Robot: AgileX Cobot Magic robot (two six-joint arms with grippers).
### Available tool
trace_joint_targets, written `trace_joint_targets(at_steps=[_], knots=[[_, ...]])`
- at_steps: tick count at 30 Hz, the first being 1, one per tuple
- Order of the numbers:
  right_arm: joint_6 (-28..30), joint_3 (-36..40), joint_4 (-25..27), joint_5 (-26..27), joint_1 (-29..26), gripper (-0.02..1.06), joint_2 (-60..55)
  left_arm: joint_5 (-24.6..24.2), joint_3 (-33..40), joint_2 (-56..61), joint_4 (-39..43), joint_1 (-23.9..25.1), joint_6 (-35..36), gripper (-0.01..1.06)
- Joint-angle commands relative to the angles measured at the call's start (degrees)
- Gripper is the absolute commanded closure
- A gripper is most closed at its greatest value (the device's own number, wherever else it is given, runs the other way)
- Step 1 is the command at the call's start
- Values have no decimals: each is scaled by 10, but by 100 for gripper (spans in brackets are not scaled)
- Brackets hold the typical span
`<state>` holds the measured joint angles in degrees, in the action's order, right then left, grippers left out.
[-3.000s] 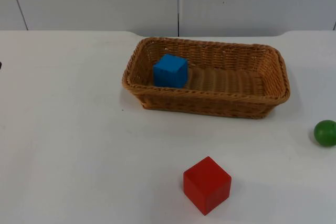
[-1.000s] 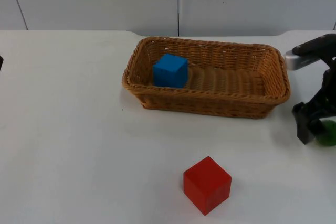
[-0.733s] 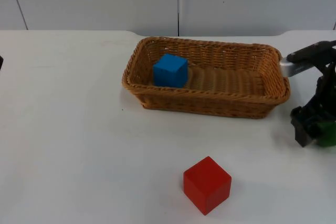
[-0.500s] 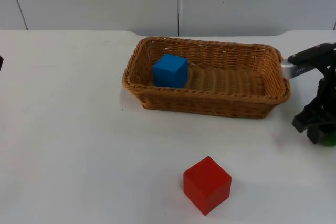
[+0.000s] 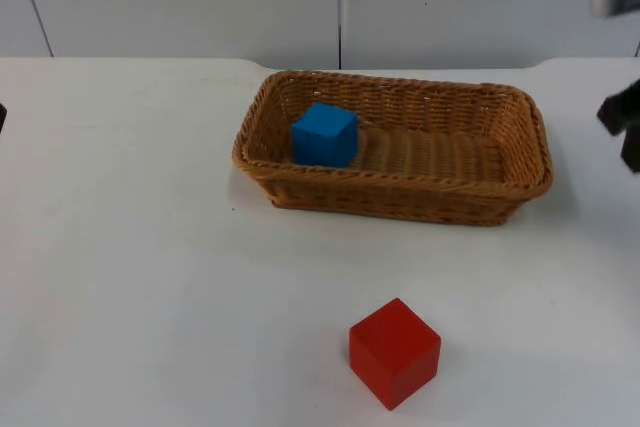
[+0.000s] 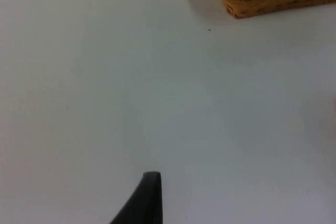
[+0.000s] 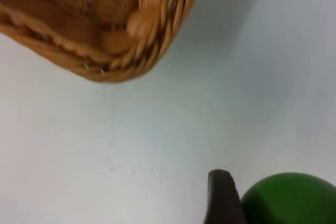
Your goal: Place all geometric objects except the red cube into the basket.
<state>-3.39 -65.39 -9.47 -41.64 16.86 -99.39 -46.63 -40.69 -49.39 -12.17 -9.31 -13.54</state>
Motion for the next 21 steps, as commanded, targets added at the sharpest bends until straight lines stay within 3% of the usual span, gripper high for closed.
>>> trace_joint_targets(at_steps=[1, 7, 10, 12, 14, 17, 21], knots=[[0, -1, 8, -6, 3, 104, 38, 7, 2, 3, -2, 1, 1, 0], [7, -1, 10, 4, 6, 104, 64, 7, 2, 3, -2, 1, 1, 0], [63, -2, 54, 18, 17, 105, 57, 9, 2, 3, -2, 1, 1, 0], [74, -2, 57, 31, 25, 105, 54, 9, 2, 3, -3, 1, 1, 0], [80, -2, 52, 85, 51, 105, 39, 9, 2, 3, -3, 1, 1, 0], [80, -19, 56, 106, 66, 105, 17, 9, 2, 3, -3, 1, 1, 0], [80, -97, 56, 105, 78, 105, -70, 9, 2, 3, -3, 1, 1, 0]])
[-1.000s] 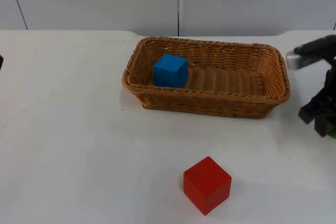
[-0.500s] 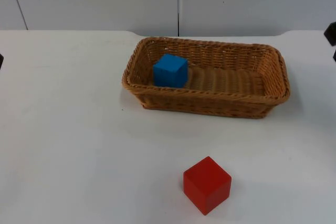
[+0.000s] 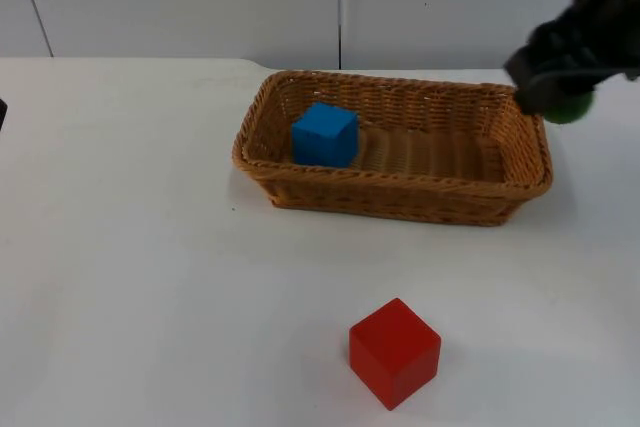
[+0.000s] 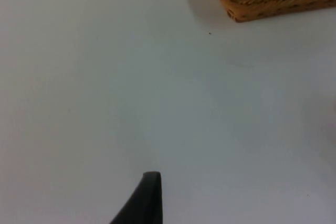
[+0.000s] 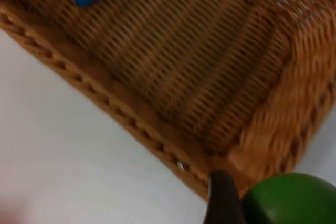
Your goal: Place all geometric objects except the red cube into the basket.
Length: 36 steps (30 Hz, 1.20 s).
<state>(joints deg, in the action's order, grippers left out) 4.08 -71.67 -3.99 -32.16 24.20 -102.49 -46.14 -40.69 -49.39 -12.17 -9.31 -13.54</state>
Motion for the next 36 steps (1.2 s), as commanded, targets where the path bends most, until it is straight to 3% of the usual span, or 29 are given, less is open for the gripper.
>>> trace_joint_targets(at_steps=[1, 5, 7, 11, 16, 17, 21, 24, 36], knots=[[5, -34, 1, 10, 4, 105, -39, 4, 2, 3, -3, 1, 1, 0], [-6, -133, 1, 5, 3, 105, -150, 4, 2, 3, -3, 1, 1, 0], [-6, -140, 1, 5, 3, 104, -162, 4, 2, 3, -3, 1, 1, 0], [-6, -199, 2, 6, 3, 94, -226, 4, 2, 3, -3, 1, 1, 0], [-6, -225, 3, 5, 3, 61, -263, 4, 2, 3, -2, 1, 1, 0], [-6, -225, 3, 5, 3, 61, -263, 4, 2, 3, -2, 1, 1, 0], [-20, -226, 3, 0, 3, 32, -263, 4, 2, 3, -4, 1, 1, 0], [-21, -226, 9, -4, 3, 26, -258, 4, 2, 3, -4, 1, 1, 0], [-15, -226, 31, -54, 5, 26, -115, 4, 2, 3, -4, 1, 1, 0]])
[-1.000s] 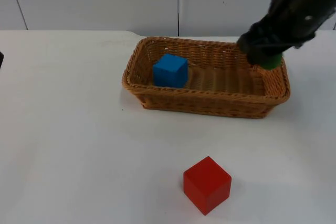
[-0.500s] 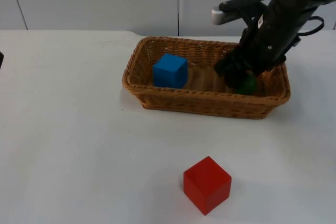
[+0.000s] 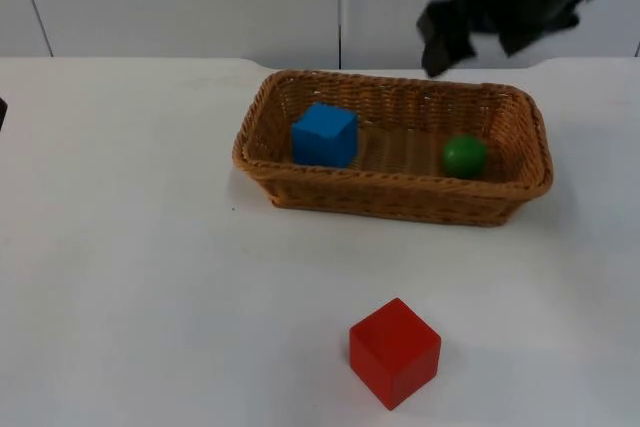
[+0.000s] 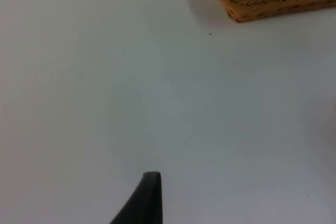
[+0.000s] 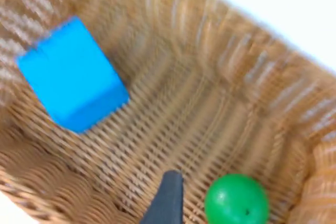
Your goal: Place all geometric objects except the red cube into the basket.
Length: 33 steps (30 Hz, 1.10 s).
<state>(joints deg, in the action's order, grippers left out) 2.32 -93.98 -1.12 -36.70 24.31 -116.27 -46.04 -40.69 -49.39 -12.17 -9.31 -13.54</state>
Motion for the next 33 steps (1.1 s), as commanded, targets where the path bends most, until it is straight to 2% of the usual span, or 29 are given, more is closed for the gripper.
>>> trace_joint_targets(at_steps=[1, 7, 13, 14, 16, 19, 21, 26, 33], knots=[[3, -1, 2, -18, 4, 26, 55, 3, 2, 3, -4, 1, 1, 0], [16, 15, 3, -43, 7, 26, 154, 4, 2, 8, -4, 1, 1, 0], [16, 166, 18, 18, 11, 26, 309, 5, 2, 48, -4, 1, -12, 0], [16, 166, 18, 18, 11, 26, 309, 5, 2, 48, -4, 1, -12, 0], [16, 247, 19, 42, 11, 26, 371, 5, 2, 81, -6, 1, -12, 0], [16, 288, 19, 59, 11, 26, 407, 4, 2, 105, -6, 1, -12, 0], [16, 358, 19, 78, 11, 26, 477, 3, 2, 155, -14, 1, -12, 0], [16, 433, 27, 80, 11, 26, 590, -8, 4, 239, -20, 1, -12, 0], [8, 514, 33, 62, 11, 26, 750, -62, 5, 357, 7, 1, -8, 0]])
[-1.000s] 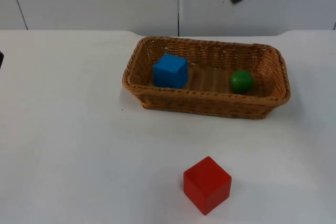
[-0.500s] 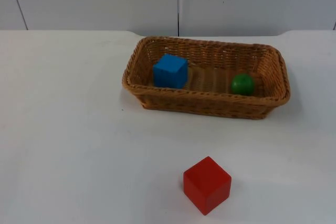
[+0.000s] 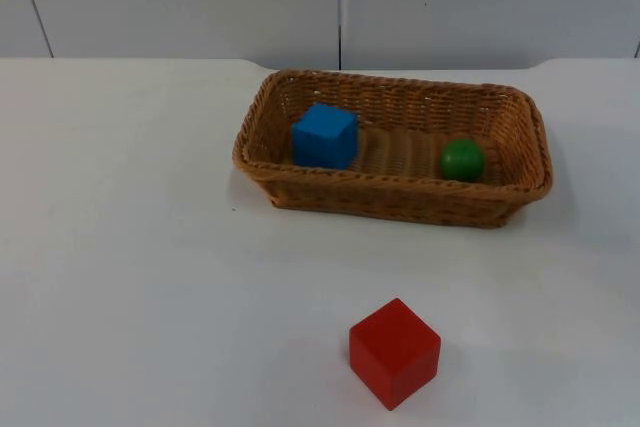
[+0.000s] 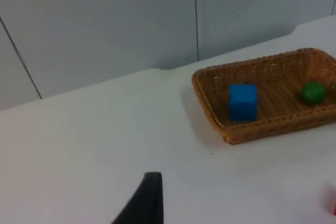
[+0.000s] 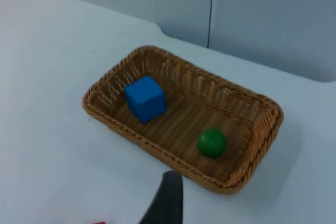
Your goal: Place all geometric objects except the red cube into the basket.
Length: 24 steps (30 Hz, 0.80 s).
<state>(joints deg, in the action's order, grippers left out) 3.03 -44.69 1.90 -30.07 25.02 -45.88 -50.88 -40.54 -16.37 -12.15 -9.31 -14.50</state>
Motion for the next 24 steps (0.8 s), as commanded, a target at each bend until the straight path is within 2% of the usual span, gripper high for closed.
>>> trace_joint_targets(at_steps=[1, 3, 6, 10, 12, 14, 15, 20, 24], knots=[[1, 31, 2, -10, 4, 26, 72, -18, 5, 46, 7, 1, 2, 0], [1, 38, 2, -18, 4, 26, 92, -24, 6, 62, 7, 1, 4, 0], [1, 54, 2, -60, 4, 26, 161, -41, 22, 116, 23, 1, 7, 0], [-10, 76, 1, -93, 4, 26, 219, -44, 49, 163, 40, 1, 48, 0], [-12, 87, 0, -119, 4, 26, 254, -50, 63, 164, 55, 1, 74, 0], [-12, 95, -1, -151, 4, 26, 288, -77, 67, 164, 69, 1, 85, 0], [-12, 95, -1, -151, 4, 26, 288, -77, 67, 164, 69, 1, 85, 0], [-22, 106, -6, -236, 4, 26, 361, -119, 70, 164, 73, 1, 110, 0], [-22, 106, -6, -270, 4, 26, 403, -129, 72, 164, 75, 1, 120, 0]])
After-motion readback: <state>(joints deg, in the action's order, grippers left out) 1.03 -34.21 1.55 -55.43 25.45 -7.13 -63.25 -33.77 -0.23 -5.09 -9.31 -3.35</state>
